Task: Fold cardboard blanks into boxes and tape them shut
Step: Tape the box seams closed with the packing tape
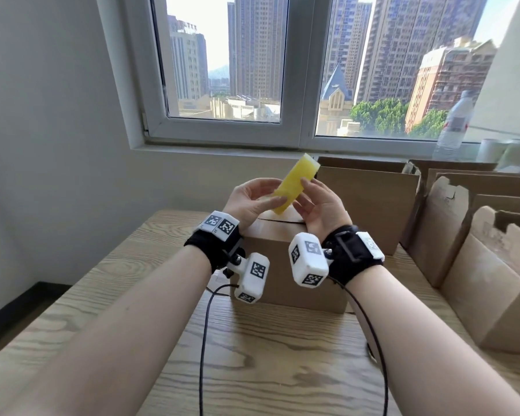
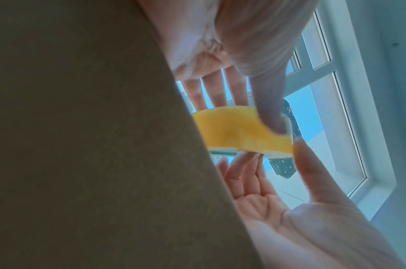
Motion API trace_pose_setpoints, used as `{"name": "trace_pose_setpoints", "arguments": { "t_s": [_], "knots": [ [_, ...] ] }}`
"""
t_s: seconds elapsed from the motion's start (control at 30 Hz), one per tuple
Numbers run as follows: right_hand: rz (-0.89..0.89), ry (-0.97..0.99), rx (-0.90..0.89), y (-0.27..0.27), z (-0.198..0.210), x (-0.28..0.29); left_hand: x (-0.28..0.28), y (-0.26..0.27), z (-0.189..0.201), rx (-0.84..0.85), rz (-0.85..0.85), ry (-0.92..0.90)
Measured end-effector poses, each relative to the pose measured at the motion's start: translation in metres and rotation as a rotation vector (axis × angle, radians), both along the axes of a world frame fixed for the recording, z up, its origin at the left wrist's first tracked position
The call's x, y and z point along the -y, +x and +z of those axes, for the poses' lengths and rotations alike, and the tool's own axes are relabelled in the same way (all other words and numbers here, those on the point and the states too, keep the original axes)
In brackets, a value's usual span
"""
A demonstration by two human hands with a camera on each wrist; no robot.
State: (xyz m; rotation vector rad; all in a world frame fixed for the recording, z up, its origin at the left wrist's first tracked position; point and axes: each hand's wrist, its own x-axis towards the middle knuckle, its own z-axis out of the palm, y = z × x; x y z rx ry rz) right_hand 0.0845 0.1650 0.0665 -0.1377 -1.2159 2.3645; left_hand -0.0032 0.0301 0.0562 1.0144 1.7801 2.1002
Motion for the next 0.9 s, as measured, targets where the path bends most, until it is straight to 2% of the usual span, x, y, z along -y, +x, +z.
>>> {"name": "trace_pose_setpoints", "arguments": {
  "t_s": [0.07,0.13,0.3,0.43,0.53,0.7,0.9],
  "knots": [
    [0.015,-0.115,0.002,0.001,0.002,-0.003,0.0,0.001,0.0,-0.013,-0.013,-0.049],
    [0.013,-0.091,0.006,0.001,0.003,-0.003,-0.001,0.003,0.001,-0.023,-0.028,-0.084],
    [0.015,0.173,0.004,-0.001,-0.002,0.002,-0.001,0.0,0.0,0.046,-0.025,0.034],
    [0.128,0.305,0.008,0.002,-0.003,0.006,-0.001,0.001,-0.002,0.047,-0.021,0.036],
    [0.129,0.241,0.002,0.004,-0.002,0.007,-0.002,0.004,0.001,0.082,-0.031,0.019],
    [0.03,-0.077,0.031,0.002,0.003,-0.003,-0.001,-0.001,-0.002,0.054,-0.039,-0.078],
    [0.079,-0.105,0.029,0.001,0.005,-0.003,-0.003,0.002,0.0,0.067,-0.035,-0.113]
  ]
}}
